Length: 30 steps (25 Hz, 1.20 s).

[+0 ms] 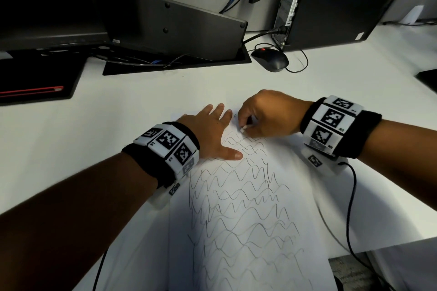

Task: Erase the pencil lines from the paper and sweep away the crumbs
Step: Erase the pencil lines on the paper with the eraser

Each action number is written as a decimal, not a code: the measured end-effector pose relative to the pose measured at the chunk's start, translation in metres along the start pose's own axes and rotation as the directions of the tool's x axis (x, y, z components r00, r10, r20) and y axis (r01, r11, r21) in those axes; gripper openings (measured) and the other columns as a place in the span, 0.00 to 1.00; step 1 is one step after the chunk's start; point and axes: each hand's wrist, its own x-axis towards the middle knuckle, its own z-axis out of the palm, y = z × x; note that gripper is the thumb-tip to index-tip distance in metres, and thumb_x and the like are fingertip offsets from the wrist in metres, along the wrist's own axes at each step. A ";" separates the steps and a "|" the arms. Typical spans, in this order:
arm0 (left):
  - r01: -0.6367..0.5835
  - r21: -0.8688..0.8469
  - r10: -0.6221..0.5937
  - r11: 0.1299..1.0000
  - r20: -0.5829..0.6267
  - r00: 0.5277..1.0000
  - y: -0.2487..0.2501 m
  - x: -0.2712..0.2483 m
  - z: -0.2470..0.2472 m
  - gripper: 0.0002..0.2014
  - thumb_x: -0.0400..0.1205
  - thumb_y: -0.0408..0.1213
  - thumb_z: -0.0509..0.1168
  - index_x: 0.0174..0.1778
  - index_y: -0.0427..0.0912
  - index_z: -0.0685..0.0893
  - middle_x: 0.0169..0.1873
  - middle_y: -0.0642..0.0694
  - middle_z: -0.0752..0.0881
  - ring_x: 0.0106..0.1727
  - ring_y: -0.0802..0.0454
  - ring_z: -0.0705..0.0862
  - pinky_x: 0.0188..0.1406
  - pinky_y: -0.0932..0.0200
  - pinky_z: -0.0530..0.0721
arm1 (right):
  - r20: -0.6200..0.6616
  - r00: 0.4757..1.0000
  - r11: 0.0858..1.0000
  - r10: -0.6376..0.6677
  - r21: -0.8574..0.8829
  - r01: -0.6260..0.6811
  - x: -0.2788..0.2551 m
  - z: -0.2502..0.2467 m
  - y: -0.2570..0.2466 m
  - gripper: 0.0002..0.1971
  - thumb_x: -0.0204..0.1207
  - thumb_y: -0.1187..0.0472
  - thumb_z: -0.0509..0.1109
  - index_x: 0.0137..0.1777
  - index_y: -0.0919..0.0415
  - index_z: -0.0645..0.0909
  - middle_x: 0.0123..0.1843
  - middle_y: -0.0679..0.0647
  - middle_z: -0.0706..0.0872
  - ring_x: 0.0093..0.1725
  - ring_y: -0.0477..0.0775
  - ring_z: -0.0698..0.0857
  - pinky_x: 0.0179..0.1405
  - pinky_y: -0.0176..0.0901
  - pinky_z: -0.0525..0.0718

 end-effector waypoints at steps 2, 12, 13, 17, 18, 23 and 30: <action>0.004 -0.003 -0.004 1.000 0.005 1.000 -0.001 0.000 0.000 0.55 0.75 0.75 0.57 0.88 0.48 0.38 0.87 0.49 0.37 0.88 0.48 0.40 0.81 0.34 0.61 | 0.022 1.000 1.000 0.006 0.010 -0.006 0.000 -0.002 -0.001 0.05 0.71 0.54 0.74 0.46 0.48 0.89 0.41 0.42 0.89 0.39 0.43 0.83 0.39 0.39 0.76; 0.003 0.008 -0.003 1.000 0.005 1.000 0.000 -0.001 0.000 0.54 0.76 0.75 0.56 0.88 0.48 0.38 0.87 0.49 0.37 0.88 0.48 0.40 0.81 0.34 0.60 | -0.058 0.996 0.998 0.062 -0.025 -0.063 0.002 -0.007 0.006 0.05 0.69 0.55 0.72 0.44 0.49 0.88 0.40 0.42 0.89 0.42 0.47 0.85 0.42 0.41 0.81; 0.004 0.004 -0.004 1.000 0.006 1.000 0.000 -0.001 -0.001 0.54 0.76 0.75 0.56 0.88 0.48 0.38 0.87 0.49 0.37 0.88 0.48 0.40 0.81 0.34 0.59 | -0.050 0.998 0.999 0.043 -0.021 -0.044 0.001 -0.004 0.005 0.05 0.69 0.55 0.72 0.43 0.49 0.88 0.40 0.42 0.88 0.41 0.47 0.84 0.41 0.41 0.81; 0.005 0.001 -0.005 1.000 0.007 1.000 -0.001 -0.002 -0.001 0.54 0.76 0.75 0.56 0.88 0.48 0.38 0.87 0.49 0.37 0.88 0.48 0.40 0.82 0.34 0.58 | 0.023 1.000 0.999 0.020 0.032 -0.021 -0.002 -0.004 0.002 0.04 0.70 0.55 0.73 0.43 0.49 0.88 0.38 0.42 0.88 0.39 0.44 0.84 0.40 0.40 0.81; 0.002 0.002 -0.002 1.000 0.007 1.000 -0.001 -0.002 -0.001 0.54 0.76 0.75 0.56 0.88 0.48 0.38 0.87 0.49 0.37 0.88 0.48 0.40 0.82 0.34 0.58 | -0.023 0.998 0.999 0.051 0.021 -0.050 -0.001 -0.006 0.005 0.05 0.70 0.55 0.73 0.44 0.49 0.88 0.38 0.42 0.88 0.40 0.45 0.84 0.42 0.41 0.82; 0.007 0.004 -0.007 1.000 0.009 1.000 -0.002 -0.005 0.000 0.54 0.76 0.75 0.55 0.88 0.48 0.37 0.87 0.49 0.36 0.88 0.49 0.40 0.82 0.34 0.57 | 0.068 0.998 0.997 0.006 0.071 -0.011 -0.005 -0.005 0.004 0.03 0.72 0.57 0.73 0.42 0.50 0.89 0.36 0.41 0.88 0.35 0.37 0.82 0.36 0.31 0.78; 0.007 -0.002 -0.007 1.000 0.006 1.000 -0.007 -0.018 0.003 0.55 0.77 0.74 0.57 0.88 0.46 0.38 0.87 0.47 0.37 0.88 0.50 0.40 0.82 0.37 0.60 | -0.136 0.985 0.992 0.106 0.090 -0.094 0.001 0.006 0.011 0.05 0.73 0.61 0.72 0.46 0.54 0.88 0.42 0.49 0.89 0.42 0.50 0.84 0.43 0.42 0.82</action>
